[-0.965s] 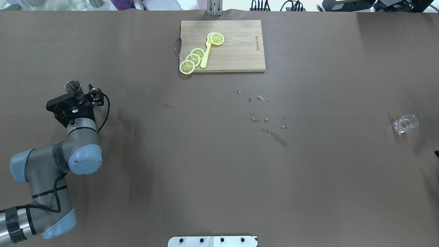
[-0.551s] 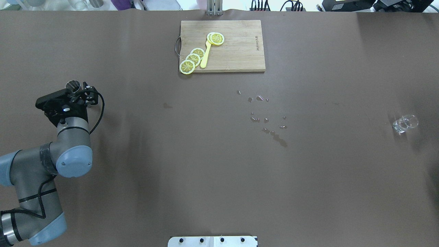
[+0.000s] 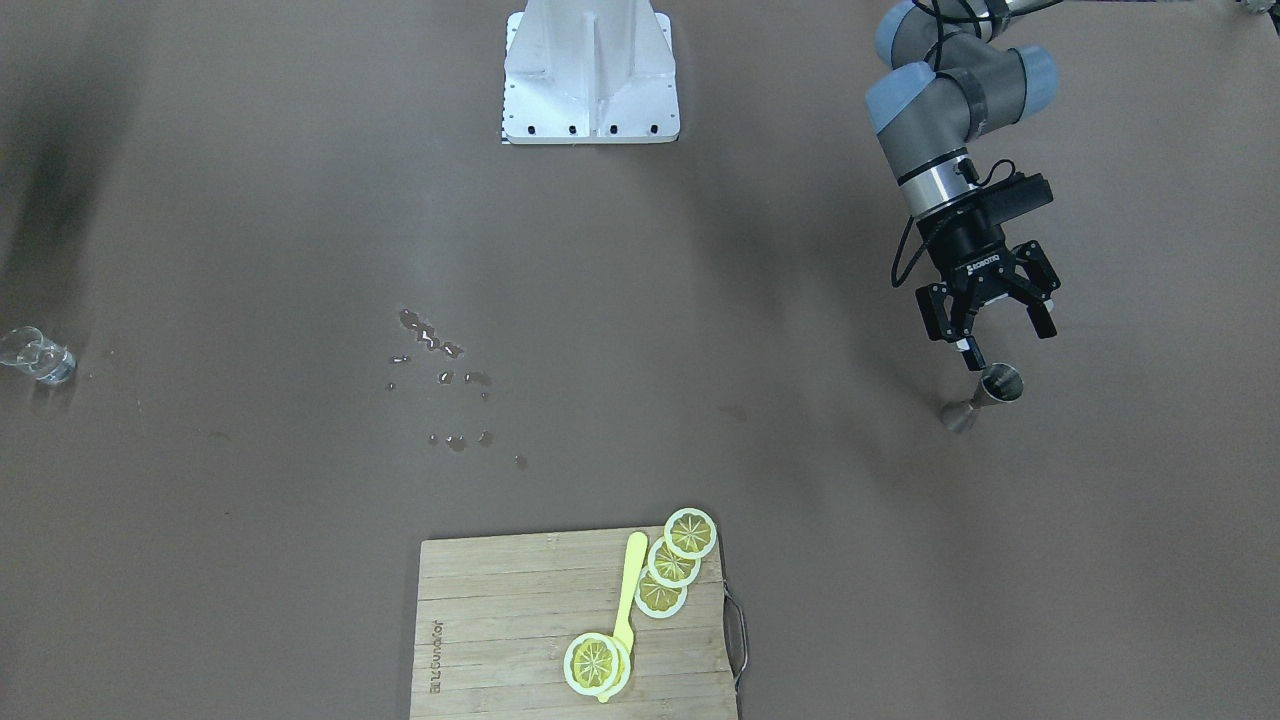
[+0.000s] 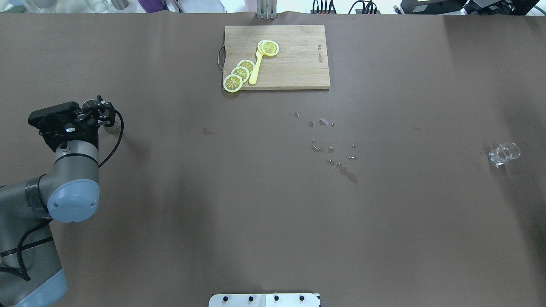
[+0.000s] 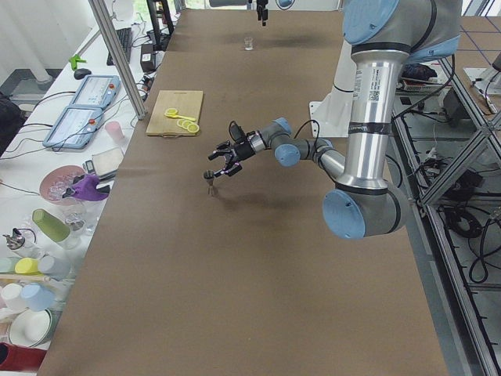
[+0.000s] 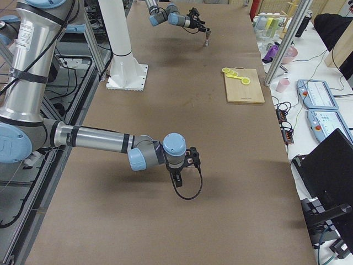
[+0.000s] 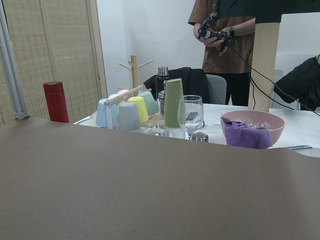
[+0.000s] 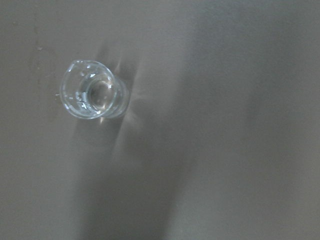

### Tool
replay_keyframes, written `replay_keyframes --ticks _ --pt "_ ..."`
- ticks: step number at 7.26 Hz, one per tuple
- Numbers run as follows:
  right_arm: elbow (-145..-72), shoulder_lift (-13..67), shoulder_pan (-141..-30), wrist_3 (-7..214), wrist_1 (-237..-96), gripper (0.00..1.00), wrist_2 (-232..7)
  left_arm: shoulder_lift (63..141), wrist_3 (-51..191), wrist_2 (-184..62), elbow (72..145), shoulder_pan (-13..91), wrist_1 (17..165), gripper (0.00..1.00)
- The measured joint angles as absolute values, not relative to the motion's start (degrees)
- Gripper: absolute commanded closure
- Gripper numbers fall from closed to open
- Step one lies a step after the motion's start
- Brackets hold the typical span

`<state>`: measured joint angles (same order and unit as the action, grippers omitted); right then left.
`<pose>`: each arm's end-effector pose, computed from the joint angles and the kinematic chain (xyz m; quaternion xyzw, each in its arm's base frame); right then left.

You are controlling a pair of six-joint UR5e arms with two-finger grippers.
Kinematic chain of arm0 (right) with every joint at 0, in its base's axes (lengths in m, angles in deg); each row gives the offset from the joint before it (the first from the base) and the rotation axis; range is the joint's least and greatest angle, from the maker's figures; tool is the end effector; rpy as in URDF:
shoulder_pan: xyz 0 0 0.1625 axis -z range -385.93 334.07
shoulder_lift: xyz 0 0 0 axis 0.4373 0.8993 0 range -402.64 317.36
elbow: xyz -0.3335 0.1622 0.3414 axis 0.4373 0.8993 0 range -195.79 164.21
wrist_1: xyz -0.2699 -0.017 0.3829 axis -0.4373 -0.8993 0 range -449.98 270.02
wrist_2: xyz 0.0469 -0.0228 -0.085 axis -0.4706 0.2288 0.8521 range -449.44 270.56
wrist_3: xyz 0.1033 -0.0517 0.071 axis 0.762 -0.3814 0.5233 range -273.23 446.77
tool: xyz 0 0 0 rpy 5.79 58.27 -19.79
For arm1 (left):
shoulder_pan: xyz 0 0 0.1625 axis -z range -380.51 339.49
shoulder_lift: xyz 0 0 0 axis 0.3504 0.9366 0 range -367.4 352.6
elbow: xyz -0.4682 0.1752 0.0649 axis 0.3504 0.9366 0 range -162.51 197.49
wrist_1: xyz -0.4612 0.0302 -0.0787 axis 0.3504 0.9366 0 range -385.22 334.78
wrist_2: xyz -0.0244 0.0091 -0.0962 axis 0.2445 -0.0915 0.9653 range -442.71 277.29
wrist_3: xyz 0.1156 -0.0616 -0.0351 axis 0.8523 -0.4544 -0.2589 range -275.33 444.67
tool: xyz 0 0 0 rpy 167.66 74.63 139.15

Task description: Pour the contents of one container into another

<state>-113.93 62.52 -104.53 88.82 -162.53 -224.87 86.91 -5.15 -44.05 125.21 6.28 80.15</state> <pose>-0.0489 -0.4283 0.7795 0.0383 -0.3917 -0.1100 0.9127 0.4145 -0.4773 0.5033 0.4664 0.1853 -0.3317 0.7988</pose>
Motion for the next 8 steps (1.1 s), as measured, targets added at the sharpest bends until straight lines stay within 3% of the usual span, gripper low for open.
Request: replay_keyframes --ticks 3,8 --pt "-119.2 60.11 -110.74 88.56 -184.48 0.0 -223.32 86.51 8.53 -36.25 131.49 8.04 80.62 0.02" --pt "-122.34 60.67 -113.19 88.53 -189.06 0.0 -220.49 86.83 34.53 -9.13 135.3 11.07 85.46 0.03"
